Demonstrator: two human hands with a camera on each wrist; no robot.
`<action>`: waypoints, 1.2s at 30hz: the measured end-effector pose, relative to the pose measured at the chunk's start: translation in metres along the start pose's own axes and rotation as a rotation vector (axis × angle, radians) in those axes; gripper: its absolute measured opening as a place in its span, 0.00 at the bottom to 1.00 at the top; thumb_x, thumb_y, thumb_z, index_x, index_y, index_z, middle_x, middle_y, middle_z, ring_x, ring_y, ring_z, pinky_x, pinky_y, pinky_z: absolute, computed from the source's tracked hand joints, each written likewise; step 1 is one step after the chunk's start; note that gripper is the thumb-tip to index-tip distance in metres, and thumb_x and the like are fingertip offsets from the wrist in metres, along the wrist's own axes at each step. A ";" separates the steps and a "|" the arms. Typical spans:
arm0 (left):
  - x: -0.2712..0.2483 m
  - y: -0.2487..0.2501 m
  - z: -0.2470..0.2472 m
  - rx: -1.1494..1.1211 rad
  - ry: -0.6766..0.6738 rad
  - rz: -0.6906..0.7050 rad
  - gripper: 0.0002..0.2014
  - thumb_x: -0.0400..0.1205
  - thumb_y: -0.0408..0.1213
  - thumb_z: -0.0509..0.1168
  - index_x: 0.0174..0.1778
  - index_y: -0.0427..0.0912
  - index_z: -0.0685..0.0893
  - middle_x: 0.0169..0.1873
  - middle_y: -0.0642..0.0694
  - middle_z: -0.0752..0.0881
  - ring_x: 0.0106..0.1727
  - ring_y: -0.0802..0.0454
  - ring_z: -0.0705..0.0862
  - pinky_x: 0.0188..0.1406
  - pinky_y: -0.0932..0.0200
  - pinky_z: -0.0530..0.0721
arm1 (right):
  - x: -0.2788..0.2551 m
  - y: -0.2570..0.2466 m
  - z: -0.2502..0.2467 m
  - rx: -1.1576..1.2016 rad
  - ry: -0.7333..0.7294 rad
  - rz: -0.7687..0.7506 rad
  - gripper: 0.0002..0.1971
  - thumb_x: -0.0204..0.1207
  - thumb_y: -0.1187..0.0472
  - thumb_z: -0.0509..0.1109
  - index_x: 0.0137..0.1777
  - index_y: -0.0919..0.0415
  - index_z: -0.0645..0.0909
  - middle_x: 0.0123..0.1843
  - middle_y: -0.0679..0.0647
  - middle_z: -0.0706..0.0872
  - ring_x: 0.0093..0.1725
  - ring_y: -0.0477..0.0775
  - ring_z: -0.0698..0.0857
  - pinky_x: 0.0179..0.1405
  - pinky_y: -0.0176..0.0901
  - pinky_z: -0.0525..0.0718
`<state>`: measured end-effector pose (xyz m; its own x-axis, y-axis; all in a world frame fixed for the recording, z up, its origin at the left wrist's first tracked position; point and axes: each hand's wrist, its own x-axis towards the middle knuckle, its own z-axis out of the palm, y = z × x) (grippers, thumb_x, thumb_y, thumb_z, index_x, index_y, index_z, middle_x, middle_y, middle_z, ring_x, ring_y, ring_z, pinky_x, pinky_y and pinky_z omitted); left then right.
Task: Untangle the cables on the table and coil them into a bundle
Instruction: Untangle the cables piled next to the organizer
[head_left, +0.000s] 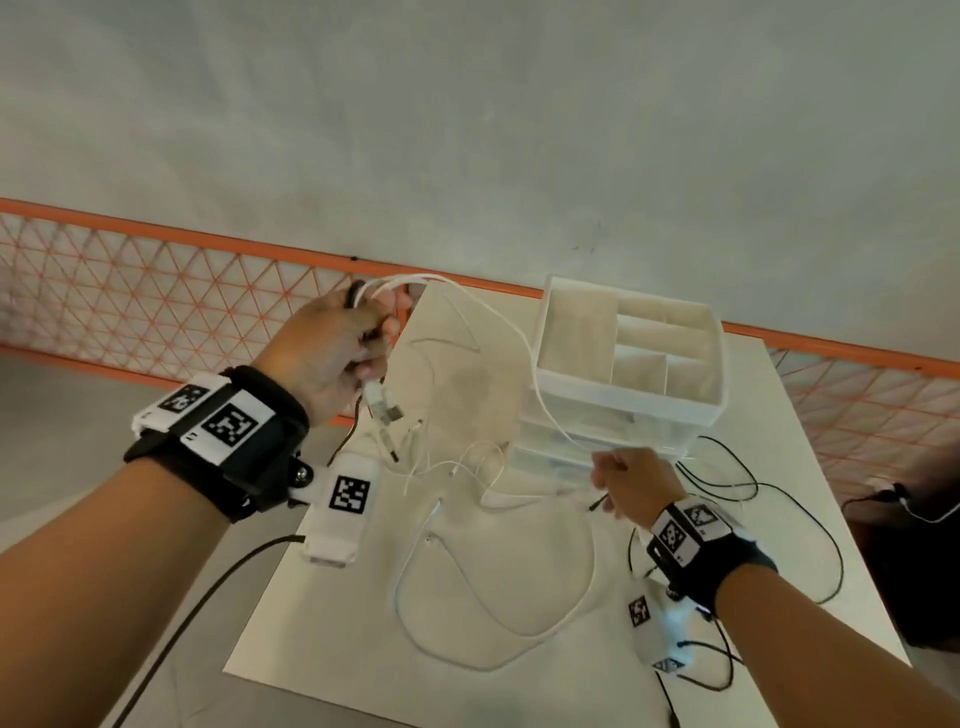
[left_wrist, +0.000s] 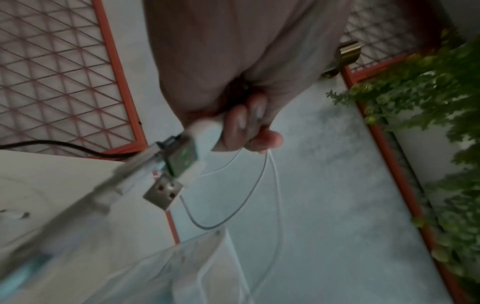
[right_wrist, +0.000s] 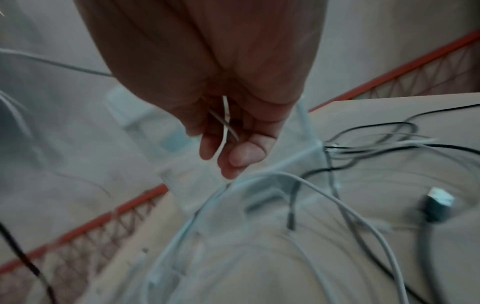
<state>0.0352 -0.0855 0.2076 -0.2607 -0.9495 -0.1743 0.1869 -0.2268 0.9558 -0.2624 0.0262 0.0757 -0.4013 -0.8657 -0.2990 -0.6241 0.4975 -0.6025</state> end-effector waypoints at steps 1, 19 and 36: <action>-0.002 -0.006 0.003 0.037 -0.003 -0.025 0.07 0.87 0.32 0.61 0.48 0.39 0.84 0.28 0.49 0.78 0.19 0.59 0.63 0.17 0.65 0.62 | -0.003 -0.015 -0.006 0.104 0.005 -0.049 0.14 0.85 0.61 0.62 0.42 0.59 0.86 0.42 0.53 0.91 0.31 0.53 0.89 0.31 0.41 0.86; -0.002 -0.093 0.069 0.946 -0.309 0.080 0.16 0.80 0.46 0.72 0.28 0.46 0.80 0.22 0.56 0.82 0.27 0.58 0.80 0.31 0.65 0.76 | -0.041 -0.113 -0.080 0.614 0.307 -0.486 0.13 0.80 0.67 0.61 0.40 0.57 0.85 0.21 0.46 0.77 0.22 0.48 0.75 0.26 0.39 0.72; 0.024 0.014 0.075 0.328 0.110 0.110 0.06 0.79 0.35 0.73 0.39 0.38 0.86 0.24 0.48 0.76 0.20 0.54 0.64 0.13 0.65 0.60 | -0.029 0.010 -0.082 0.330 0.408 0.123 0.17 0.74 0.67 0.57 0.50 0.47 0.84 0.43 0.58 0.92 0.39 0.63 0.91 0.47 0.58 0.92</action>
<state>-0.0397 -0.0948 0.2347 -0.1491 -0.9861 -0.0739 -0.1107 -0.0576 0.9922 -0.3124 0.0607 0.1393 -0.7271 -0.6778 -0.1093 -0.3389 0.4928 -0.8015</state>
